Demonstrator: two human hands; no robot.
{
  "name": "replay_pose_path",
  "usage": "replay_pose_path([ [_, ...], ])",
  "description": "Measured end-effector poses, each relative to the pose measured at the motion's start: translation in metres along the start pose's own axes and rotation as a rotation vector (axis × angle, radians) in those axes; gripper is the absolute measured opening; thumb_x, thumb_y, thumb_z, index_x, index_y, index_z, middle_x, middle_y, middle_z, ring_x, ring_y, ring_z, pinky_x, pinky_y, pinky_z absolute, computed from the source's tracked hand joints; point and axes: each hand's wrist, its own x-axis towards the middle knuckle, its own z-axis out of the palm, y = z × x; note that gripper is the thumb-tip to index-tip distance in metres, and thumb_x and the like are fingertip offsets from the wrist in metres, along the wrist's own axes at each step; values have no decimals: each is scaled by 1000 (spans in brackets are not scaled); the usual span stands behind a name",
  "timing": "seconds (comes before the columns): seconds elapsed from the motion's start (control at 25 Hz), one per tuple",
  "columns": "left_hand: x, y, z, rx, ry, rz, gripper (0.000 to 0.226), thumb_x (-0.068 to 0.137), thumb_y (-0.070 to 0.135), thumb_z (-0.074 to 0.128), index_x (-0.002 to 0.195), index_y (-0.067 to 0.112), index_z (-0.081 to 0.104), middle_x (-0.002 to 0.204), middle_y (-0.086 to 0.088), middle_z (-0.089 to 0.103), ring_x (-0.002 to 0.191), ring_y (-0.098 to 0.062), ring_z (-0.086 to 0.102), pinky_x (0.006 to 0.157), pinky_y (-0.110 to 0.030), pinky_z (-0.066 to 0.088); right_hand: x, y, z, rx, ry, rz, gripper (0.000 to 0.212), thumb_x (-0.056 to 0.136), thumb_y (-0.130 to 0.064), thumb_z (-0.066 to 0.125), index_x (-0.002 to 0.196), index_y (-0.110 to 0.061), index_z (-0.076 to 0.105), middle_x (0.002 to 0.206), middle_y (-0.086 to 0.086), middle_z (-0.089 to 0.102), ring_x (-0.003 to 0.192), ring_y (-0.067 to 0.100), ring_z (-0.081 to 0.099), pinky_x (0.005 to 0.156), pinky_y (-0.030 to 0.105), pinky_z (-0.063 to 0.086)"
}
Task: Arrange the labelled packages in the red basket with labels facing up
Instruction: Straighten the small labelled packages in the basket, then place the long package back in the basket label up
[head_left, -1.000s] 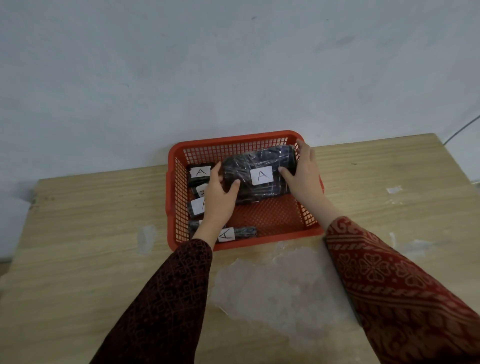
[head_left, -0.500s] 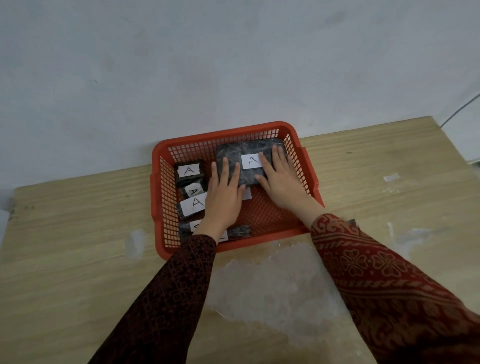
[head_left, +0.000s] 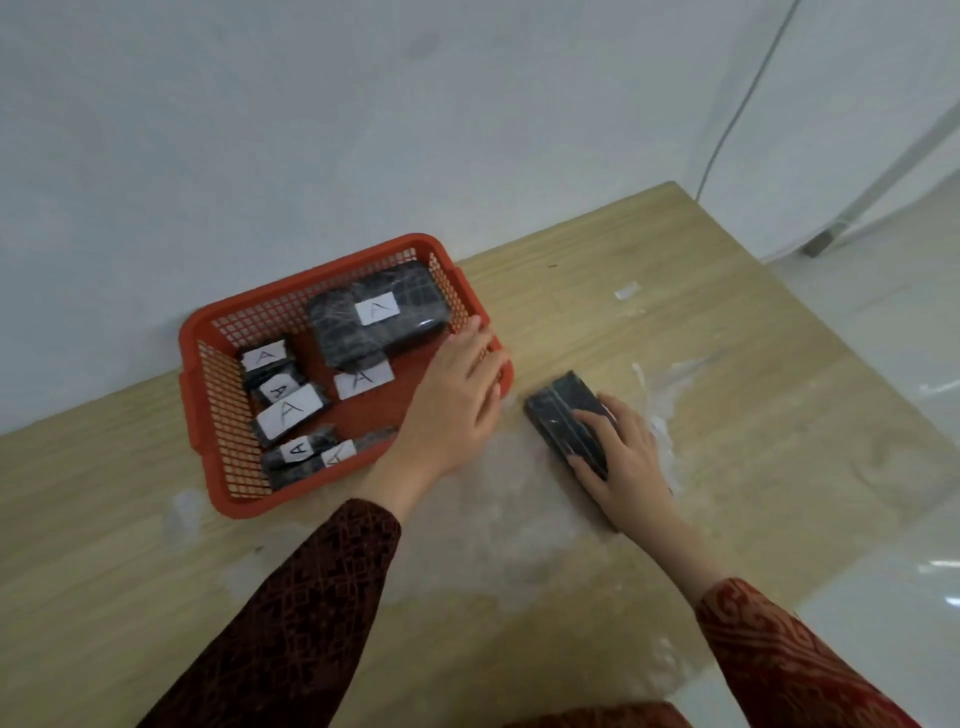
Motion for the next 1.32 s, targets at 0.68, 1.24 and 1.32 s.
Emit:
replay_pose_path([
  [0.68, 44, 55, 59, -95, -125, -83, 36, 76, 37, 73, 105, 18, 65, 104, -1, 64, 99, -19, 57, 78, -32, 45, -37, 56, -59, 700, 176, 303, 15, 87, -32, 46, 96, -35, 57, 96, -12, 62, 86, -7, 58, 74, 11, 45],
  [1.24, 16, 11, -30, -549, 554, -734, 36, 76, 30, 77, 105, 20, 57, 104, 8, 62, 96, -5, 61, 69, -6, 45, 86, -28, -68, 871, -9, 185, 29, 94, -30, 53, 113, -19, 34, 104, -4, 60, 90, -3, 62, 73, 18, 53],
  [1.32, 2, -11, -34, -572, 607, -840, 32, 80, 23, 74, 106, 14, 60, 104, 6, 63, 98, -9, 61, 73, -7, 44, 108, -56, -53, 845, -53, 158, 29, 94, -26, 53, 111, -17, 32, 108, 5, 56, 97, 12, 62, 83, 30, 53],
])
